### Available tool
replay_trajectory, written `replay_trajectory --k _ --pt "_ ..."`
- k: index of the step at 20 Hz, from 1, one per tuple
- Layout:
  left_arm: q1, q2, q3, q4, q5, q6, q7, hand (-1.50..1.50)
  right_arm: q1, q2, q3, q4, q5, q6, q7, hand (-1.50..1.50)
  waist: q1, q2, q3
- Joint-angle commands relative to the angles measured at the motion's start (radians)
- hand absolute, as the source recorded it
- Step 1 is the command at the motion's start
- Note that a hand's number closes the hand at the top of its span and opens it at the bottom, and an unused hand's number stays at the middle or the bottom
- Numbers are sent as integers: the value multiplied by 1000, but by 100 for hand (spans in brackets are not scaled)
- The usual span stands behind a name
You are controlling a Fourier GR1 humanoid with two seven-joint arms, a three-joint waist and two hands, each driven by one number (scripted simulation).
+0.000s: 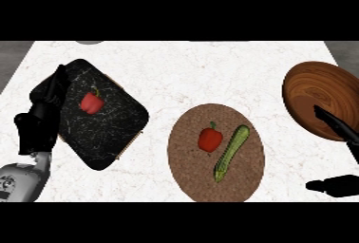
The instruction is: Pick the squash from the placemat and place it in the bowl
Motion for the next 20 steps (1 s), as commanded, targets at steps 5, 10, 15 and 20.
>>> replay_trajectory --k 5,10,15,20 --pt "-31 -23 0 14 -34 -15 17 0 -150 -4 176 -197 150 44 419 -150 9 2 1" --pt "36 -45 5 -56 -46 -14 39 0 -241 41 233 -216 151 147 572 -150 19 2 2" --pt "-49 -97 22 83 -87 -36 -25 0 -259 107 304 -185 257 177 634 -150 6 4 2" --pt "-26 -64 69 -13 -74 -66 59 0 -243 154 375 -157 361 197 723 -150 8 2 2"
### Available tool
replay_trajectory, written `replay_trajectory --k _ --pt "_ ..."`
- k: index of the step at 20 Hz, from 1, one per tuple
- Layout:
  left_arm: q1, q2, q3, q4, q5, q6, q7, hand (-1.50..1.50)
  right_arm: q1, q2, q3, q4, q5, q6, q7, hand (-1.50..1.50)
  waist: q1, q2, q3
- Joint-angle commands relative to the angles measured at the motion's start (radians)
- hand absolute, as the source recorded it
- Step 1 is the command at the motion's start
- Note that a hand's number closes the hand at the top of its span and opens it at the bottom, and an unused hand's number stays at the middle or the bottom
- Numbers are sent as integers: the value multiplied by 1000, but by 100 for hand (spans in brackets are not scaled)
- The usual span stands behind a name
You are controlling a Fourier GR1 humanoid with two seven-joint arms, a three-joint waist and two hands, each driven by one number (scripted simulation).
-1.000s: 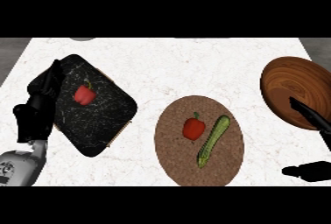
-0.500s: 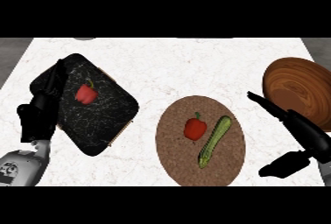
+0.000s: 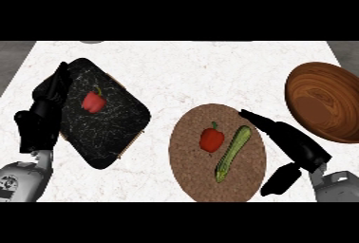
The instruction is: Pick the squash from the placemat and place it in the bowl
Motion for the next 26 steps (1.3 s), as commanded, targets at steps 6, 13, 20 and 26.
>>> replay_trajectory --k 6,13,20,26 --pt "5 -47 65 16 -37 -65 -19 0 -67 130 -4 180 153 49 36 -150 -2 1 0" --pt "-9 -83 104 34 -83 -102 -12 0 -48 215 -6 323 278 -2 -98 -150 -3 1 1" --pt "-12 -115 138 -8 -126 -114 20 0 -31 310 4 339 361 -12 -81 -150 -4 0 0" --pt "10 -125 157 7 -122 -162 -7 0 -132 300 -27 523 464 -80 -274 150 -1 1 0"
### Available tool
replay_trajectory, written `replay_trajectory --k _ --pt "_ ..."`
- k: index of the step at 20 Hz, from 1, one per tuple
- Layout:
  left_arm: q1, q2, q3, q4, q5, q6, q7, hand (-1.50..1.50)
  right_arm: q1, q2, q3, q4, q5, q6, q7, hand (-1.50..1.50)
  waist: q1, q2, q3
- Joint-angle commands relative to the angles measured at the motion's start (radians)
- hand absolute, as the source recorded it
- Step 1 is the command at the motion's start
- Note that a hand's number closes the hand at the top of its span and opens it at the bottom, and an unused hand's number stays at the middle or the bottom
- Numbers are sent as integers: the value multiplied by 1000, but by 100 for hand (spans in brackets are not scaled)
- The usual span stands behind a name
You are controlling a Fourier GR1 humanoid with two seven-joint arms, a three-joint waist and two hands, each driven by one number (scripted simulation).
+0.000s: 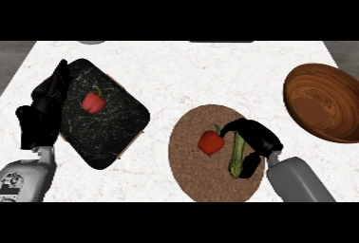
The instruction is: Pick the squash from the placemat and place it in the bowl
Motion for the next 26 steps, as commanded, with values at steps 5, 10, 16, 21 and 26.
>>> replay_trajectory --k 5,10,16,21,26 --pt "75 -25 15 -32 -7 -32 -44 0 11 72 -6 61 66 -65 -60 150 1 9 8" --pt "78 -19 10 -86 -21 -43 18 0 116 55 49 -45 105 -70 -111 150 -3 6 8" --pt "60 -11 51 -33 -4 -29 2 0 397 -21 407 -408 264 -11 -131 150 -52 -13 4" --pt "57 -32 35 -51 -29 -5 15 0 680 -188 478 -785 308 -93 -86 150 -52 -4 6" --pt "53 -37 29 -38 -50 7 9 0 861 -266 377 -1081 133 -175 -142 150 -58 -1 8"
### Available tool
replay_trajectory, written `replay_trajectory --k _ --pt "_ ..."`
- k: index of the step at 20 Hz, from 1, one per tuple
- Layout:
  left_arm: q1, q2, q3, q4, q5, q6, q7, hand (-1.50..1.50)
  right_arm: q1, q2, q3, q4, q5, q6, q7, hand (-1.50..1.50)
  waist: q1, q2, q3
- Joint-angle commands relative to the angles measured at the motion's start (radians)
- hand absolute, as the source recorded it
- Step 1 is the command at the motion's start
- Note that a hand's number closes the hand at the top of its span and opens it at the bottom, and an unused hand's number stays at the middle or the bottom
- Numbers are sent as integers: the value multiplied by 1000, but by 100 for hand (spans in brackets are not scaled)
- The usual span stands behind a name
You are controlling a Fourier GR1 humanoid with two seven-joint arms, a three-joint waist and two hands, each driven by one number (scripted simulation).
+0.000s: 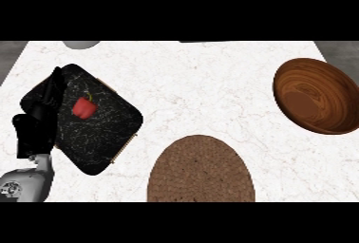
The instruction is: Pick the squash from the placemat and place it in the bowl
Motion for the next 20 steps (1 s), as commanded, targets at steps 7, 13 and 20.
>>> replay_trajectory --k 7,13,20 --pt "-8 1 -2 -22 2 -17 -1 0 299 -107 -252 -427 -178 -162 25 150 23 9 3" --pt "-37 1 3 -25 21 -37 31 0 279 -68 -432 -426 -334 -159 37 150 38 15 3" --pt "-99 -15 -22 -8 -14 -21 61 0 6 28 -682 -216 -577 -102 80 150 60 22 5"
